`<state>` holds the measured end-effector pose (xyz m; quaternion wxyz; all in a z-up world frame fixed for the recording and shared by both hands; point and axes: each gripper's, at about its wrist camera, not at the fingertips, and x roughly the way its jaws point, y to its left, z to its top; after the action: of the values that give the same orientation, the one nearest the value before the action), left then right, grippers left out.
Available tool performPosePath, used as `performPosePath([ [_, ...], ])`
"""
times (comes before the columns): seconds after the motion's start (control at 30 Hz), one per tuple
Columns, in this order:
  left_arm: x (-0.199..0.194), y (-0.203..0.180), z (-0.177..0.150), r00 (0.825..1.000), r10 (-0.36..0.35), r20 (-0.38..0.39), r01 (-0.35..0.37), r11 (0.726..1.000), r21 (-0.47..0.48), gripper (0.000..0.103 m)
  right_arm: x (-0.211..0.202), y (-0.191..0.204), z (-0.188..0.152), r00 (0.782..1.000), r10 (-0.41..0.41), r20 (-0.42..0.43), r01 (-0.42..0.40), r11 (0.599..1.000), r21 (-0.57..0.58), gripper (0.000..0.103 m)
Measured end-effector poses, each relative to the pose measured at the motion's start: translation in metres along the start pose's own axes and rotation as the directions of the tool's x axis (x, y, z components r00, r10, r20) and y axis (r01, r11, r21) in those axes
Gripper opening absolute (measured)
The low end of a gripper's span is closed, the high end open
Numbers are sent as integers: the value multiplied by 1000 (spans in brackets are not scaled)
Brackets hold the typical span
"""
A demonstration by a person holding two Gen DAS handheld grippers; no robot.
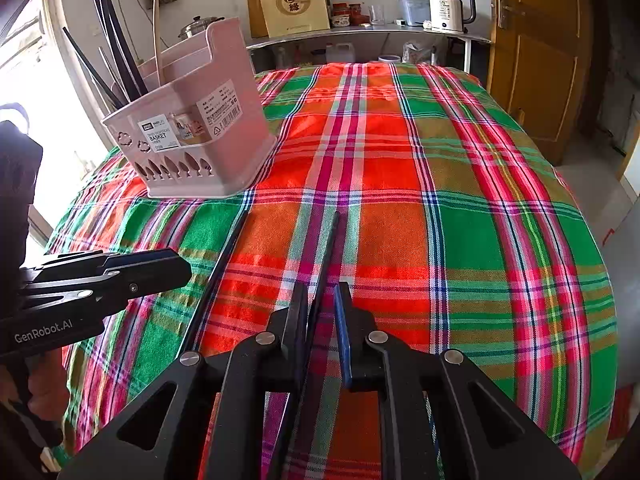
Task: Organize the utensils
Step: 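Close the left tool on a metal chopstick while the right tool grasps a black chopstick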
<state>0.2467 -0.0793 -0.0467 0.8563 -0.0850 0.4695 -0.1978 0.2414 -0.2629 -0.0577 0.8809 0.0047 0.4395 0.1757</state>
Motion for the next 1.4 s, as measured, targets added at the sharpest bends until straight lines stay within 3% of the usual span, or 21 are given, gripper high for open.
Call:
performPosePath([
  [0.27,18,-10,3,1000,13,-16,-13,1000,11,20,1,-5,2,1000,-4,-2,4,1000,-13,8],
  [0.5,23,-25,2,996,88,9,-88,994,69,20,0,-8,1,1000,0,3,0,1000,-2,8],
  [0.6,22,-30,-1,990,139,18,-140,984,110,9,-1,-8,0,1000,-3,4,3,1000,3,8],
  [0.7,17,-22,-2,992,123,8,-124,987,104,7,-3,-7,-1,1000,-7,2,7,1000,4,8],
  [1.13,-27,39,-20,975,223,17,-224,971,87,6,5,4,6,999,-40,-31,39,999,-18,8],
  [1.4,-23,34,-17,969,246,-4,-244,962,124,7,11,10,15,995,-64,-73,61,997,-47,11],
])
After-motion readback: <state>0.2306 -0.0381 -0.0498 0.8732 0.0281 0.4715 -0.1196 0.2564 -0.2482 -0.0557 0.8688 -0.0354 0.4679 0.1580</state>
